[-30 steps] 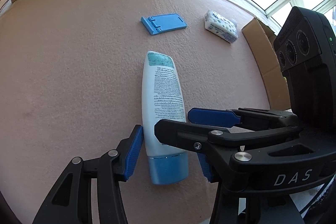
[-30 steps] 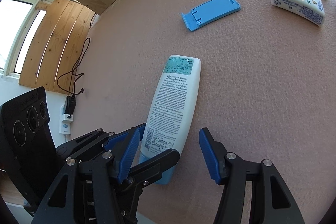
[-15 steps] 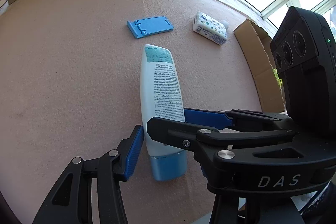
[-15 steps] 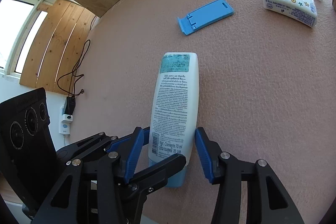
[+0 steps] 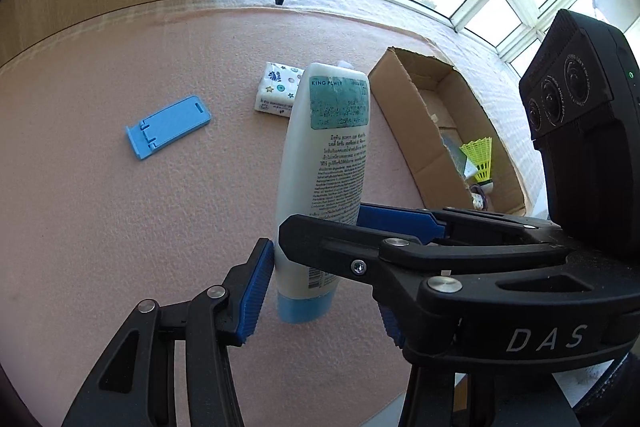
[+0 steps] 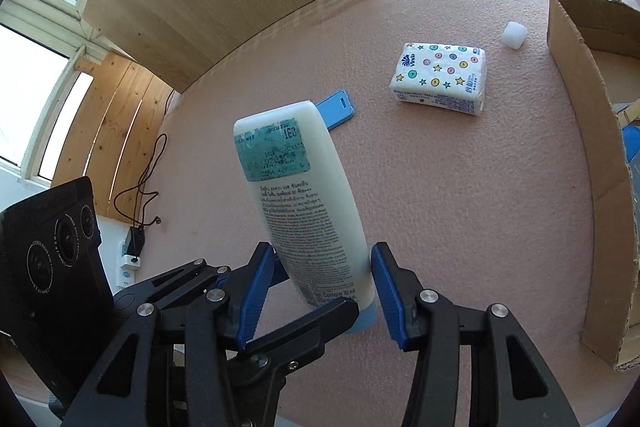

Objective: Organize objects
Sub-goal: 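Carry the tube with both grippers into the box and open them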

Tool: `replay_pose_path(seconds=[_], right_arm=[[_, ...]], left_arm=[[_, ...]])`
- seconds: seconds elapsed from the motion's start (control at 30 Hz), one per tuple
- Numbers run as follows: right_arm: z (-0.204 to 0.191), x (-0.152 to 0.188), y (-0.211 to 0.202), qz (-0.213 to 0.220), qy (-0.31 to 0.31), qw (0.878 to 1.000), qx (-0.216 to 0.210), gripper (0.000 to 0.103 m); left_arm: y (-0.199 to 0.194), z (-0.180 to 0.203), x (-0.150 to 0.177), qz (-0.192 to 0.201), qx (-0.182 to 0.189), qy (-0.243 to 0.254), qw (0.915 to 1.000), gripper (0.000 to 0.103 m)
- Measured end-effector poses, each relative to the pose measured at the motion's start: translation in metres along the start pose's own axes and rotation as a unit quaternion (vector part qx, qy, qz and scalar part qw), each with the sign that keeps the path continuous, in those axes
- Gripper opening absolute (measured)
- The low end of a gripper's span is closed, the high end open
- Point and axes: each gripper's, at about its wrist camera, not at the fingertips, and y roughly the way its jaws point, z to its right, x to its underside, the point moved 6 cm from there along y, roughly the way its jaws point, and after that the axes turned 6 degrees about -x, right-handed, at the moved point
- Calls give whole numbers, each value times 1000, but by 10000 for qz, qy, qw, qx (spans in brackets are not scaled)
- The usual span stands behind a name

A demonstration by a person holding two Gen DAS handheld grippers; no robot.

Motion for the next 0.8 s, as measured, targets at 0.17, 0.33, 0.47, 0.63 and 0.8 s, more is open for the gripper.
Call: replay_pose_path(seconds=[0.17, 0.33, 0.47, 0.63, 0.8], right_arm=[[24, -13, -36, 289, 67, 9995, 146, 47], [51, -26, -70, 546, 176, 9980, 265, 47], [72, -37, -96, 742, 245, 9962, 376, 47], [101, -53, -124, 884, 364, 9945, 417, 47], [129, -65, -143, 1055, 502, 9922, 445, 44]], left_arm=[[14, 45, -28, 114, 113, 235, 9996, 50], [30, 89, -55, 177, 228, 496, 9984, 50], [44, 120, -73, 207, 307, 688, 9969, 51], [63, 160, -97, 288, 268, 979, 9944, 50], [88, 188, -114, 131, 455, 938, 9945, 50]])
